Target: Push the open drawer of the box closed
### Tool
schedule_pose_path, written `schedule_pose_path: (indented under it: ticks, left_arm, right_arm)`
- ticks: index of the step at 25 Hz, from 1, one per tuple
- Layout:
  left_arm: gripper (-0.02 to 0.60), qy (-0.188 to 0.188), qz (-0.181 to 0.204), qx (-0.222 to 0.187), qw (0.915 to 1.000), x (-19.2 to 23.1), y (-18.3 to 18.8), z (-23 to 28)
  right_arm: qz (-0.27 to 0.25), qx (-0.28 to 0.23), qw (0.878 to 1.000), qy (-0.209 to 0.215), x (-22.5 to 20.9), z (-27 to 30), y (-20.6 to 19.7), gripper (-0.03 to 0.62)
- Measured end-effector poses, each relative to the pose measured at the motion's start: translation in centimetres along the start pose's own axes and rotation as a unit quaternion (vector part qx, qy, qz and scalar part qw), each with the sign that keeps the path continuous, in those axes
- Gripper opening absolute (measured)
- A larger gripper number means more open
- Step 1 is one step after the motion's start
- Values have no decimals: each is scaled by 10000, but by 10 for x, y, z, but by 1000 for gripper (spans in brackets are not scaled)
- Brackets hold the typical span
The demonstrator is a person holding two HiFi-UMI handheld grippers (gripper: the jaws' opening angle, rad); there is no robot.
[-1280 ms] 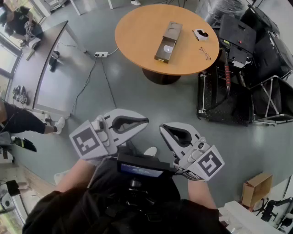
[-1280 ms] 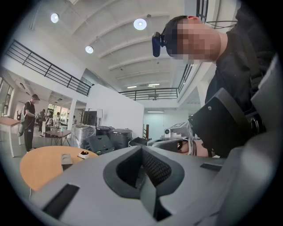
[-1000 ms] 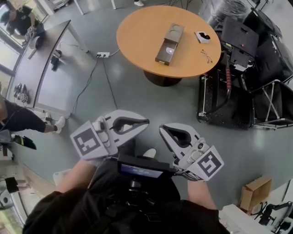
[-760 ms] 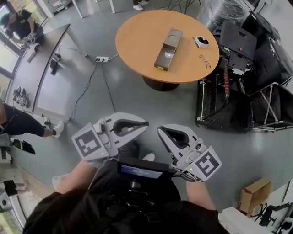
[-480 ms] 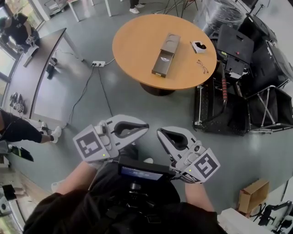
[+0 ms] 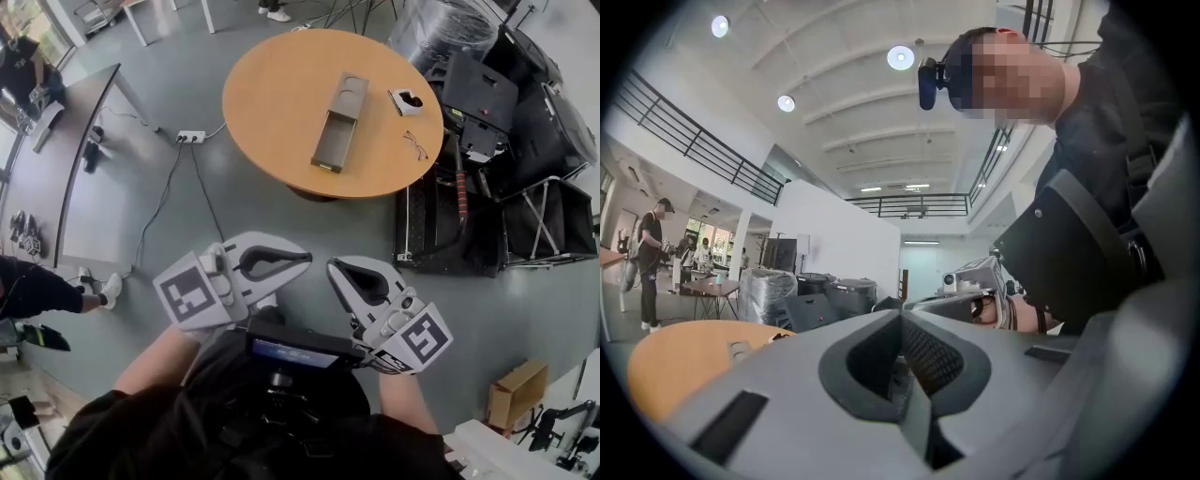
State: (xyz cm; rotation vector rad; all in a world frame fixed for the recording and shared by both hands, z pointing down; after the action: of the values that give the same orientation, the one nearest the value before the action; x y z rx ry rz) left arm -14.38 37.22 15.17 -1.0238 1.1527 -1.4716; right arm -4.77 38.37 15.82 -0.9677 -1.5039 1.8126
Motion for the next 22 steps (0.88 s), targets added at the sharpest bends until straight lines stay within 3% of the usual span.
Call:
schedule_pose_path:
  ticks: [7,12,22]
  left_arm:
    - [26,-276,-23,-35,9996,58,-5,-18]
    - [26,-485,-113,-12,9988,127,-21,-35]
    - [26,-679,-171,7,9975,148,-29,-44]
  right_arm:
    - [40,63,9997,-237,-22,53,6,8]
    - [137,132,9988,-445,-55,114,6,8]
    - [212,176,9975,-657,-63,133,4,8]
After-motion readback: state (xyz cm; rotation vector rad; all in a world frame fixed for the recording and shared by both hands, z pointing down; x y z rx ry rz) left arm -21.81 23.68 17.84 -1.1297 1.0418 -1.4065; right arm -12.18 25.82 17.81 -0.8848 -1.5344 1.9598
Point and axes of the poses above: the fingertips, and each gripper's own axes: z forward along the fingers, x to its left, y out of its top, the point moved 4 cm from there along -z, backward along the fingers, and after that the axes turned 8 degrees about x, right-handed, at the moved point
